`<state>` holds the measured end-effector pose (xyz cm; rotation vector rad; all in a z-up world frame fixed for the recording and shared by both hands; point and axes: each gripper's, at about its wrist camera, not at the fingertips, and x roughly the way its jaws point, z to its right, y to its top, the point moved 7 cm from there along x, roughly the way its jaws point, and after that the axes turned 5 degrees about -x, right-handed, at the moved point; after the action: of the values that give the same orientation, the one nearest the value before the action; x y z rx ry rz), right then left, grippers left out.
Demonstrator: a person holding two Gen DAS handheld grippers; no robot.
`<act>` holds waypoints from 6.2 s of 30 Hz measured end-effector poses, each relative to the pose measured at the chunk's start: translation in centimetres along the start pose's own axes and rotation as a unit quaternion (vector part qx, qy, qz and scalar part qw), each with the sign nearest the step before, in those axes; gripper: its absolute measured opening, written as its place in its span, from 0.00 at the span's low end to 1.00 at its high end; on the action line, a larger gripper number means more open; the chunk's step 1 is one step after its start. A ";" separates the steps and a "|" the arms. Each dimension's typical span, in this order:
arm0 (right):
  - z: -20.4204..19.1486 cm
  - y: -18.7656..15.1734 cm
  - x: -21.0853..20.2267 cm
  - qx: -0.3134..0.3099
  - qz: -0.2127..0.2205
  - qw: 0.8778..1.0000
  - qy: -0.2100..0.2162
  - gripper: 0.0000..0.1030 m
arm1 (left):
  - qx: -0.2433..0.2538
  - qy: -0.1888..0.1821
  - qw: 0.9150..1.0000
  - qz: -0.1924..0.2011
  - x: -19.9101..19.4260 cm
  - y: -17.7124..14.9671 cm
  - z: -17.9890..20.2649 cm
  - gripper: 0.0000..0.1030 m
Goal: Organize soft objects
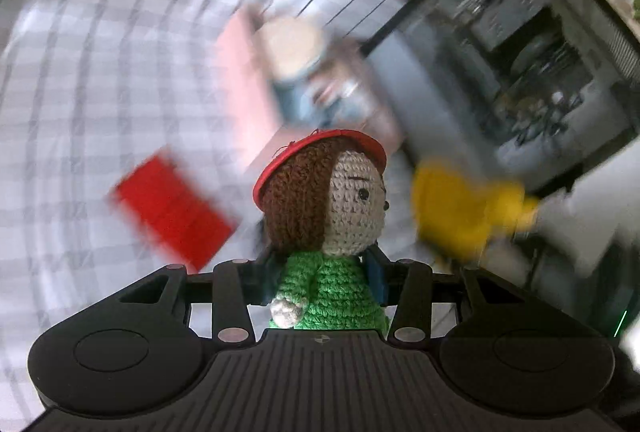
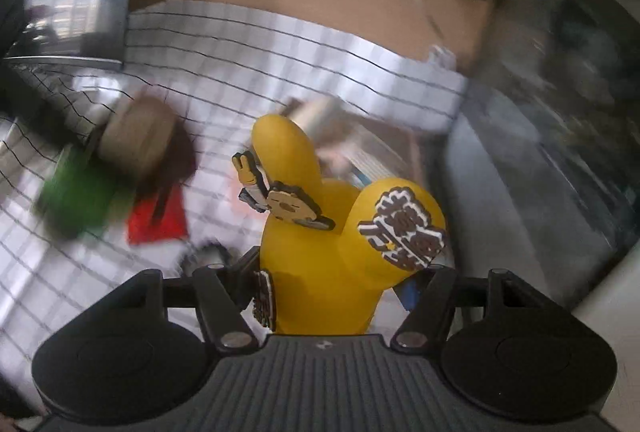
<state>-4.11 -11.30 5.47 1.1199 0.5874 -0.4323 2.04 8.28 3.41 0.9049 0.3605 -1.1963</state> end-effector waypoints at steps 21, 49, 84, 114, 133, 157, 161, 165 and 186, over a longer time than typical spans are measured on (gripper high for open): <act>3.0 -5.5 0.0 0.021 -0.023 1.000 0.000 0.64 | 0.056 0.077 0.991 0.089 14.7 13.2 6.2 0.51; 9.4 11.9 26.0 0.282 -0.117 0.949 0.079 0.70 | -0.107 0.094 0.985 0.099 -0.3 0.4 -4.5 0.51; 11.5 14.9 15.6 0.263 0.048 0.962 0.047 0.07 | -0.162 0.094 0.980 0.065 0.4 -1.7 -8.0 0.51; -9.7 3.3 11.7 -0.024 0.007 0.974 0.226 0.74 | -0.163 0.218 0.959 0.082 1.1 -0.3 -8.7 0.51; -17.8 3.7 13.7 -0.167 -0.002 0.957 0.237 0.02 | -0.153 0.266 0.946 0.101 -2.9 -2.2 -9.4 0.51; -6.7 -6.0 8.0 0.031 -0.036 0.988 0.147 0.57 | 0.115 0.197 0.973 -0.034 9.0 4.9 -4.6 0.57; -6.7 -6.0 7.7 0.041 -0.030 0.988 0.148 0.63 | 0.166 0.212 0.962 -0.053 10.0 4.1 -3.2 0.88; -7.0 -6.0 7.6 0.040 -0.024 0.987 0.151 0.68 | 0.220 0.215 0.947 -0.095 11.8 2.4 -1.7 0.99; -8.1 -6.3 7.4 0.056 -0.023 0.982 0.178 1.00 | 0.164 0.207 0.960 -0.088 12.8 3.5 -1.7 0.98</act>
<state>-3.94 -6.44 -6.21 1.3043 0.9126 -0.3091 10.24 1.59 -4.82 1.4448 0.6001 -1.2450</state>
